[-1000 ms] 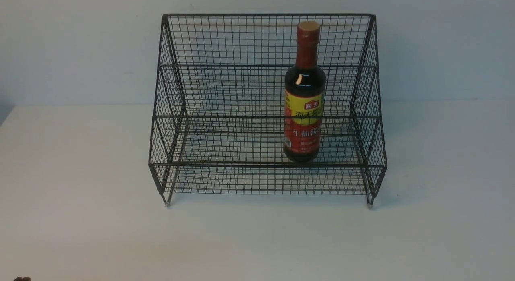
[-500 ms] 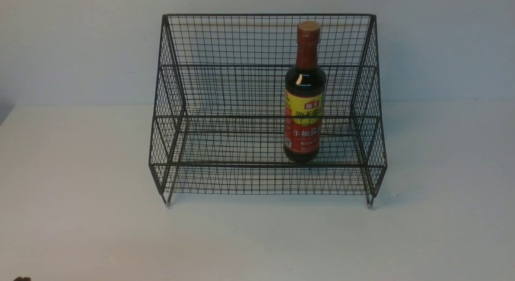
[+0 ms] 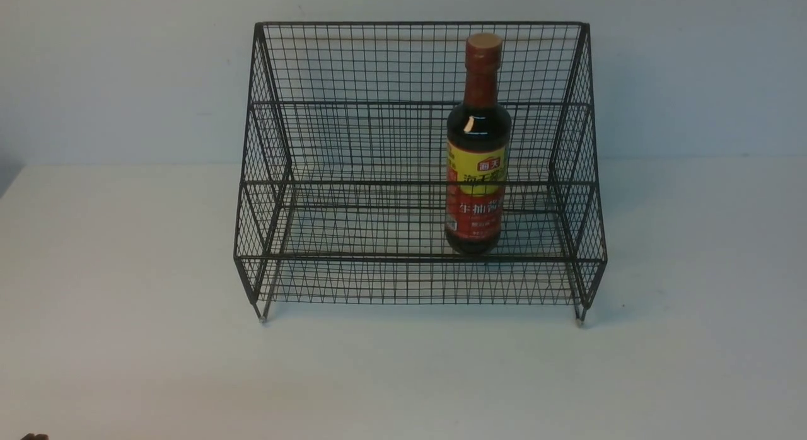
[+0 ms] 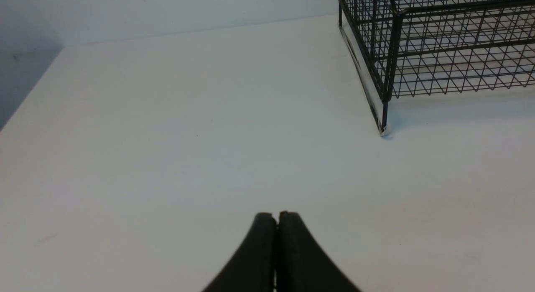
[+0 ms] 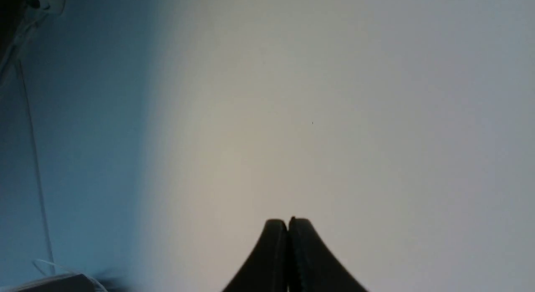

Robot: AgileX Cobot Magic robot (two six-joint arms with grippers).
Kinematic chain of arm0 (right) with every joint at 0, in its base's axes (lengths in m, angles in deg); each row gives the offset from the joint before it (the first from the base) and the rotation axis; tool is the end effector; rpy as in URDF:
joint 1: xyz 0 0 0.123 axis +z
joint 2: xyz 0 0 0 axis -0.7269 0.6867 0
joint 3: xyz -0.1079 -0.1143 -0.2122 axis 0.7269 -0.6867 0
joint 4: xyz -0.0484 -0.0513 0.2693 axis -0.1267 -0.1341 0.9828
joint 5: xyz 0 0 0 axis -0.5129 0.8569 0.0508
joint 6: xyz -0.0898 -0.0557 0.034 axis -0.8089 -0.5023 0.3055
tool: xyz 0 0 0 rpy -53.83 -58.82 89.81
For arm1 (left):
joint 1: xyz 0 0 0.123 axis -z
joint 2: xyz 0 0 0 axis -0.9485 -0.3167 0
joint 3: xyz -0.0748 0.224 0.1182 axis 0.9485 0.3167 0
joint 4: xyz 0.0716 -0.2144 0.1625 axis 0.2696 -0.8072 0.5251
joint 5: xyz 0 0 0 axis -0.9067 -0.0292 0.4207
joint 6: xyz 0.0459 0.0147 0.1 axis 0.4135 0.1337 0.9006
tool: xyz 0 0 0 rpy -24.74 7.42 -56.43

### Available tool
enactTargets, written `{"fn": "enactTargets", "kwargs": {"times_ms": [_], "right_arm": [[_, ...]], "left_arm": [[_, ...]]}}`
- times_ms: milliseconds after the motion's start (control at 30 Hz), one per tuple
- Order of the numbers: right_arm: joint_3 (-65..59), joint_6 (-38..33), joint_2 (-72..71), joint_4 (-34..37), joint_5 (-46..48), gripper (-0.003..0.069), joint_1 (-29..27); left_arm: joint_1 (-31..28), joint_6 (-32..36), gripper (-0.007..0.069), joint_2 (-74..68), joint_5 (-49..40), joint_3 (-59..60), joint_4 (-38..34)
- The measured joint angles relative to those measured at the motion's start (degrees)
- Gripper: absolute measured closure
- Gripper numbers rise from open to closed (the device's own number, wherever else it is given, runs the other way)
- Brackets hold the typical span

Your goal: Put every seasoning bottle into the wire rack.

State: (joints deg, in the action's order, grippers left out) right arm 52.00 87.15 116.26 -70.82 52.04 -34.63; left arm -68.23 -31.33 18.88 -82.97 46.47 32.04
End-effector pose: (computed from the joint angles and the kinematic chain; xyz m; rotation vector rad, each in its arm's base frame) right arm 0.1708 0.0556 0.6040 -0.0185 0.9618 0.7490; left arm 0.1197 -0.0052 0.1646 0.0882 1.8711 0.0078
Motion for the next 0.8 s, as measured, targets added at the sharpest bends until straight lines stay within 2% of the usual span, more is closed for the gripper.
{"fn": "enactTargets", "kwargs": {"times_ms": [33, 133, 167, 233, 267, 333, 367, 400, 500, 567, 667, 700, 800], "right_arm": [[0.0, -5.2, 0.1, 3.1, 0.3, 0.0671, 0.0], [0.0, -36.2, 0.6, 23.3, 2.0, 0.0671, 0.0], [0.0, -38.5, 0.7, 24.9, 2.2, 0.0671, 0.0], [0.0, -68.4, 0.8, 47.6, 6.9, 0.0671, 0.0], [0.0, -72.7, 0.8, 53.0, 8.1, 0.0671, 0.0], [0.1, -100.8, 0.8, 73.5, 18.6, 0.0671, 0.0], [0.1, -102.5, 0.8, 74.7, 18.6, 0.0671, 0.0], [0.1, -113.1, 0.9, 81.7, 25.3, 0.0671, 0.0], [-0.1, -124.0, 1.4, 89.3, 35.0, 0.0671, 0.0], [-0.1, -124.3, 1.5, 89.9, 37.3, 0.0671, 0.0], [-0.1, -117.0, 1.5, 86.5, 39.6, 0.0671, 0.0], [-0.1, -117.0, 1.5, 86.5, 39.6, 0.0671, 0.0], [-0.1, -110.5, 1.5, 81.2, 40.3, 0.0671, 0.0]], "left_arm": [[0.0, 0.0, 0.0637, 0.0, 0.0, 0.0, 0.0], [0.0, 0.0, 0.0637, 0.0, 0.0, 0.0, 0.0], [0.0, 0.0, 0.0637, 0.0, 0.0, 0.0, 0.0], [0.0, 0.0, 0.0637, 0.0, 0.0, 0.0, 0.0], [0.0, 0.0, 0.0637, 0.0, 0.0, 0.0, 0.0], [0.0, 0.0, 0.0637, 0.0, 0.0, 0.0, 0.0], [0.0, 0.0, 0.0637, 0.0, 0.0, 0.0, 0.0], [0.0, 0.0, 0.0637, 0.0, 0.0, 0.0, 0.0], [0.0, 0.0, 0.0637, 0.0, 0.0, 0.0, 0.0], [0.0, 0.0, 0.0637, 0.0, 0.0, 0.0, 0.0], [0.0, 0.0, 0.0637, 0.0, 0.0, 0.0, 0.0], [0.0, 0.0, 0.0637, 0.0, 0.0, 0.0, 0.0], [0.0, 0.0, 0.0637, 0.0, 0.0, 0.0, 0.0]]}}
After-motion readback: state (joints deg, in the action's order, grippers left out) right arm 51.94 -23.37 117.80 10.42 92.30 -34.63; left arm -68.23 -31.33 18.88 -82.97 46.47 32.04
